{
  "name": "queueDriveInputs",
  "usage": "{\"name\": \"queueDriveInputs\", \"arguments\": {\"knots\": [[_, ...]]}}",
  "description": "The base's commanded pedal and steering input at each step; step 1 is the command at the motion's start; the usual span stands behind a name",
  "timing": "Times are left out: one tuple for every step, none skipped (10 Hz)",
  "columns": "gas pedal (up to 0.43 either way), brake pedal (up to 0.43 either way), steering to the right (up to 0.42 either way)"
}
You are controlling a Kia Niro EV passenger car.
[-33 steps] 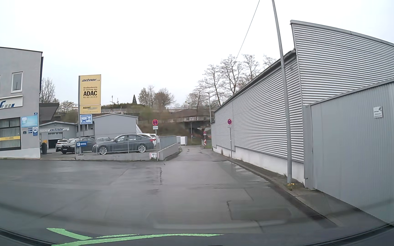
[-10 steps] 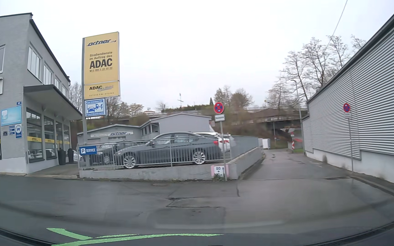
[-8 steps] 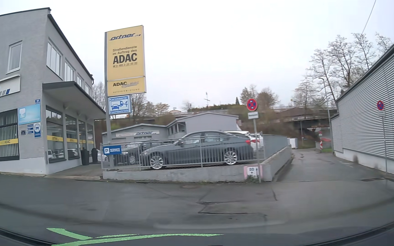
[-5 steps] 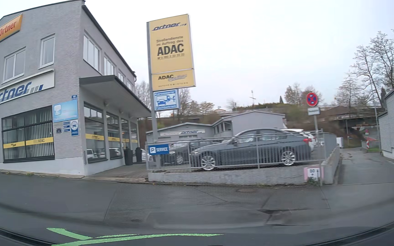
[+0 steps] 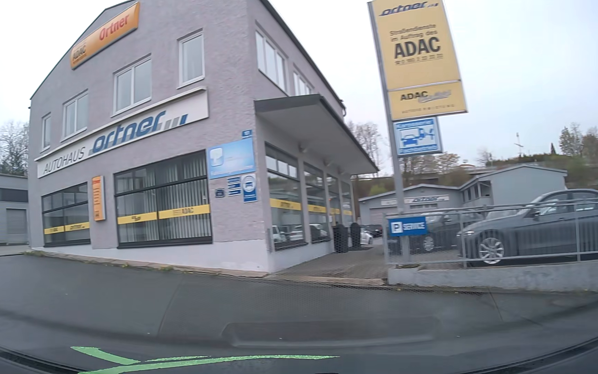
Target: Follow the waypoints while adhering to traffic rules and regulations
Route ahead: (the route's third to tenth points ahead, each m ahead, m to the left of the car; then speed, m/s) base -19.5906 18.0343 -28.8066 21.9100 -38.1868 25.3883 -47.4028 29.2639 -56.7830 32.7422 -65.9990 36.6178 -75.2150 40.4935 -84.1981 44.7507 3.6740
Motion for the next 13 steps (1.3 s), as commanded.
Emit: {"name": "queueDriveInputs", "arguments": {"knots": [[0.177,0.0,-0.804],[0.177,0.0,-0.805],[0.177,0.0,-0.807],[0.177,0.0,-0.811],[0.177,0.0,-0.815],[0.189,0.0,-0.817],[0.189,0.0,-0.82],[0.189,0.0,-0.824],[0.189,0.0,-0.827],[0.189,0.0,-0.828],[0.189,0.0,-0.828],[0.189,0.0,-0.828],[0.189,0.0,-0.828]]}}
